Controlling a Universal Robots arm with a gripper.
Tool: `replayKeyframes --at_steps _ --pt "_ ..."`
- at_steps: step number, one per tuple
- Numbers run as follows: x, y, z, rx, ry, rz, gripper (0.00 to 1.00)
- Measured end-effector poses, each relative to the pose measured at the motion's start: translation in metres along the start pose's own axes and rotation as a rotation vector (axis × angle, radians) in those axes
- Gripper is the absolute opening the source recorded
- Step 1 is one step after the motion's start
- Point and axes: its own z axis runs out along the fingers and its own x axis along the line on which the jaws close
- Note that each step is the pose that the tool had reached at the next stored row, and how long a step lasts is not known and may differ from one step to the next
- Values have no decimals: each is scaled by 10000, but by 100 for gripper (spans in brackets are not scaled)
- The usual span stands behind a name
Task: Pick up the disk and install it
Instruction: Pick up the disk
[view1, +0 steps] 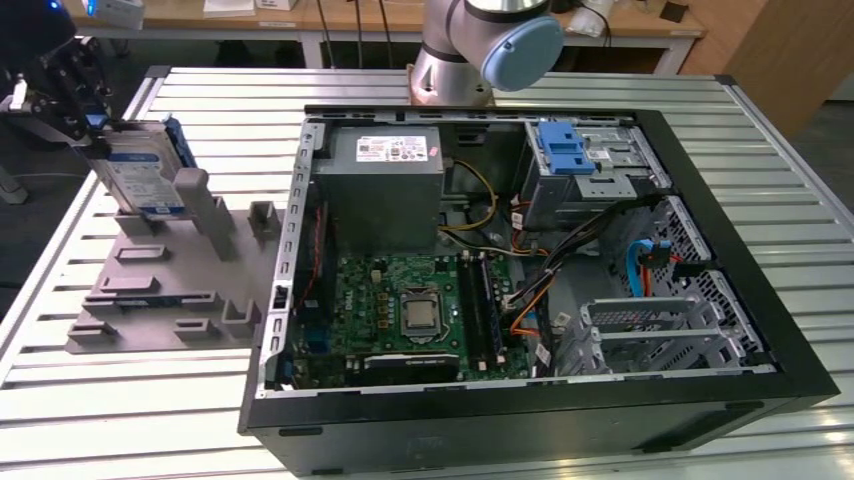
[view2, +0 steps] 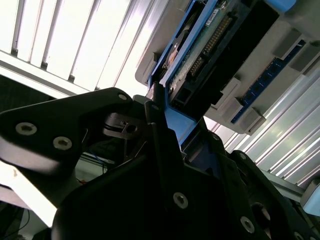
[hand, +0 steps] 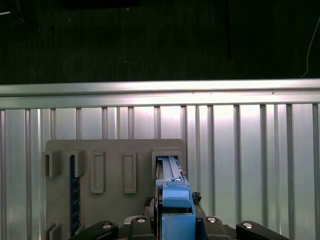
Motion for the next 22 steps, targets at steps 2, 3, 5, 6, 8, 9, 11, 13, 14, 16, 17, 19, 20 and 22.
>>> replayKeyframes --at_steps 2,3,5,6,8,9,11,13,14,16,17,19,20,22 --pt "-1 0 0 0 0 0 36" --pt "0 0 0 0 0 0 36" --pt "-1 0 -1 1 0 0 36" --pt "-1 0 -1 0 0 0 36" --pt "-1 0 -5 0 0 0 36" --pt "0 0 -7 -1 0 0 36" --pt "-1 0 -12 0 0 0 36" --pt "-1 0 -13 0 0 0 36" --pt "-1 0 -13 1 0 0 36" --pt "-1 1 -22 -2 1 0 36" --pt "-1 0 -25 0 0 0 36" --pt "-1 0 -30 1 0 0 36" --pt "-1 0 -34 -1 0 0 36" --pt "-1 0 -43 -1 0 0 36"
